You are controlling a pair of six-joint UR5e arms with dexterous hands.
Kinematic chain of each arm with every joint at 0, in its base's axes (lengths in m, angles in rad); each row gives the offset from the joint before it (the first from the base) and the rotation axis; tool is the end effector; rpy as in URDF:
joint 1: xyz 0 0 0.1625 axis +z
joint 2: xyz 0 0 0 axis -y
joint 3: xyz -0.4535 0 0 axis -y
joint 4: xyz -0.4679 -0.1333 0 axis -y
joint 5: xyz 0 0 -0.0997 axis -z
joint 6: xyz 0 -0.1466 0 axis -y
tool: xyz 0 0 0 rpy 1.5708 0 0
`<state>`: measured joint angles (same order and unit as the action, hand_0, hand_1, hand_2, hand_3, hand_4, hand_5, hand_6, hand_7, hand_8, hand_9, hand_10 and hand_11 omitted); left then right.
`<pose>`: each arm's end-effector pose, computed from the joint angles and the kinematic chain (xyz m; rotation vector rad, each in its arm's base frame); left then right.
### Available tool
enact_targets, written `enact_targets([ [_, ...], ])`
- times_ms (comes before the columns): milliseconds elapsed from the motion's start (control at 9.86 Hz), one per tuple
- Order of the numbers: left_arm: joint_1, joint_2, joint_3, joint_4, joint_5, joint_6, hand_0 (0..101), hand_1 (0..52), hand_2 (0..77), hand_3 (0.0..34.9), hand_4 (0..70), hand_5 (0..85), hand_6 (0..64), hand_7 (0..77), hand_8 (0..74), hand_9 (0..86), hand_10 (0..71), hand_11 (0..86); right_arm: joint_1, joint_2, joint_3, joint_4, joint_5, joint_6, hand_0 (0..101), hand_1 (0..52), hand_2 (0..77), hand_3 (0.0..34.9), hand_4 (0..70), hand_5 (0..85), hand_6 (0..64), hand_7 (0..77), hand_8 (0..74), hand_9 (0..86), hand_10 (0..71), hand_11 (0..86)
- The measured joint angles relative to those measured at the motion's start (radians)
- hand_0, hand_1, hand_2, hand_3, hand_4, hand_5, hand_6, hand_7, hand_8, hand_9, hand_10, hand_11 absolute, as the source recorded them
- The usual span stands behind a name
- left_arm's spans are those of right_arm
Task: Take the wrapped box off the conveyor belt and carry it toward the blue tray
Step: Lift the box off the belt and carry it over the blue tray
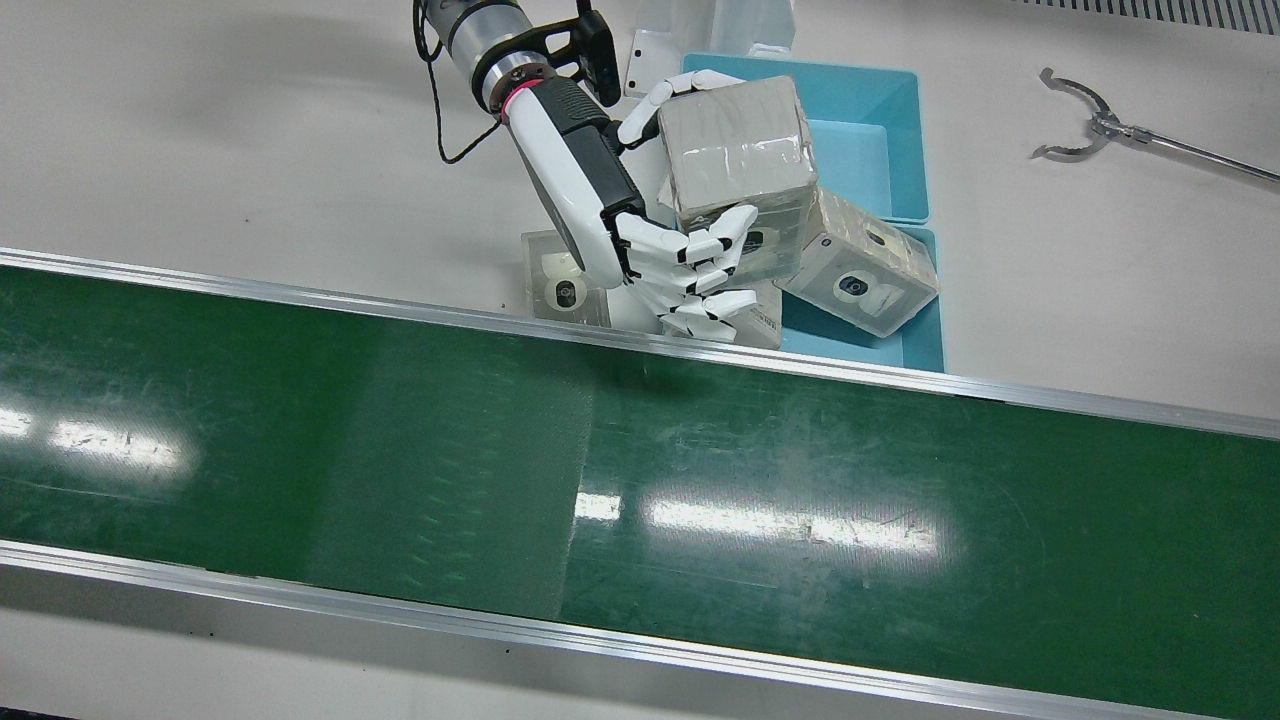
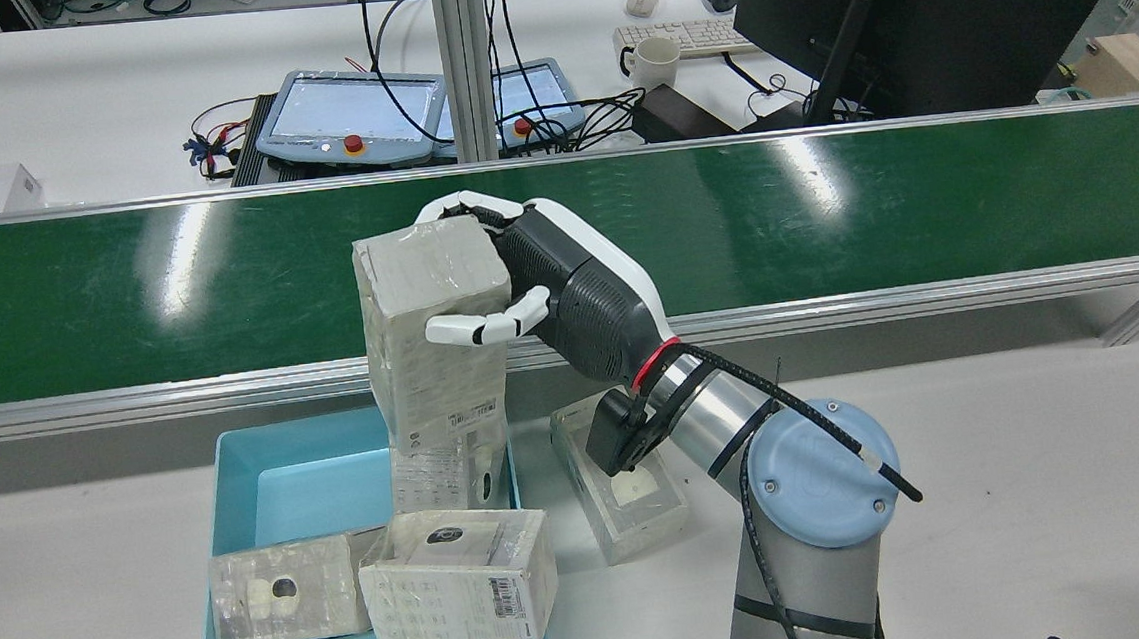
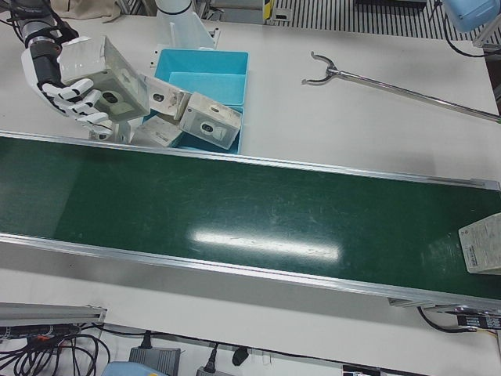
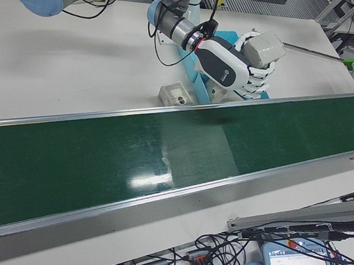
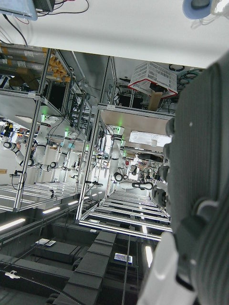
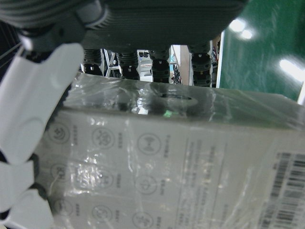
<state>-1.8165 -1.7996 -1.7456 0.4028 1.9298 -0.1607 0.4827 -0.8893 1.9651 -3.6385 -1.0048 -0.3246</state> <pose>-0.2424 -0.6305 0.5200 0.3000 -2.1785 2.1968 -0.4916 -0.4969 0.1187 -0.5623 -2.4492 1.4903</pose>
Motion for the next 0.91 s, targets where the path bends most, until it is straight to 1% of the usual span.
enact_targets([
  [101,0.0,0.0,0.0,0.0,0.0,0.0,0,0.0,0.5,0.0,0.0,0.5,0.0,0.5,0.5,0.0,0.5,0.0,-0.034,0.004,-0.003,0.0,0.016,-0.01,48,4.4,35.5,17.7,29.5,43.6,25.6,49.6,19.6,32.2,14.7,21.8],
  [203,0.0,0.0,0.0,0.0,0.0,0.0,0,0.0,0.5,0.0,0.0,0.5,0.0,0.5,0.0,0.0,0.5,0.0,-0.058,0.009,-0.005,0.0,0.026,-0.018,48,4.4,35.5,17.7,29.5,43.6,25.6,49.6,17.5,30.5,14.7,21.3],
  [304,0.0,0.0,0.0,0.0,0.0,0.0,0,0.0,1.1,0.0,0.0,0.5,0.0,0.5,0.0,0.0,0.5,0.0,-0.073,0.012,-0.007,0.0,0.032,-0.026,48,4.4,35.5,17.7,31.1,42.5,25.6,49.6,13.6,23.5,13.1,19.1],
  [406,0.0,0.0,0.0,0.0,0.0,0.0,0,0.0,1.1,0.0,0.0,0.5,0.0,0.5,0.5,0.0,0.5,0.0,-0.081,0.012,-0.008,0.0,0.035,-0.03,47,4.4,35.5,23.3,31.1,42.5,25.6,49.6,0.5,3.8,6.5,9.8],
  [507,0.0,0.0,0.0,0.0,0.0,0.0,0,0.0,1.1,0.0,0.0,0.5,0.0,0.5,0.5,0.0,0.5,0.0,-0.084,0.011,-0.008,-0.001,0.036,-0.033,47,4.4,35.5,23.3,31.1,42.5,25.6,49.6,0.5,3.8,6.5,9.8],
  [609,0.0,0.0,0.0,0.0,0.0,0.0,0,0.0,1.1,0.0,0.0,0.5,0.0,0.5,0.5,0.0,0.5,0.0,-0.086,0.011,-0.009,-0.001,0.037,-0.034,47,4.4,35.5,27.0,28.4,42.5,25.6,49.6,0.5,2.2,4.9,7.6],
  [710,0.0,0.0,0.0,0.0,0.0,0.0,0,0.0,0.5,0.0,0.0,0.5,0.0,0.5,0.0,0.5,0.5,0.0,-0.086,0.01,-0.011,-0.001,0.038,-0.035,47,5.4,35.5,29.7,25.1,30.5,25.1,50.2,0.5,2.2,4.9,7.6],
  [812,0.0,0.0,0.0,0.0,0.0,0.0,0,0.0,1.1,0.0,0.0,0.5,0.0,0.5,0.5,0.0,0.0,0.0,-0.087,0.009,-0.011,-0.002,0.038,-0.035,47,11.5,32.2,29.7,24.5,28.4,19.6,46.9,0.5,2.2,4.9,7.6],
  [913,0.0,0.0,0.0,0.0,0.0,0.0,0,0.0,0.5,0.0,0.0,0.5,0.0,0.5,0.5,0.0,0.0,0.0,-0.087,0.008,-0.011,-0.002,0.038,-0.036,48,11.5,32.2,30.7,23.5,27.8,19.6,46.9,0.5,2.2,4.9,7.6],
])
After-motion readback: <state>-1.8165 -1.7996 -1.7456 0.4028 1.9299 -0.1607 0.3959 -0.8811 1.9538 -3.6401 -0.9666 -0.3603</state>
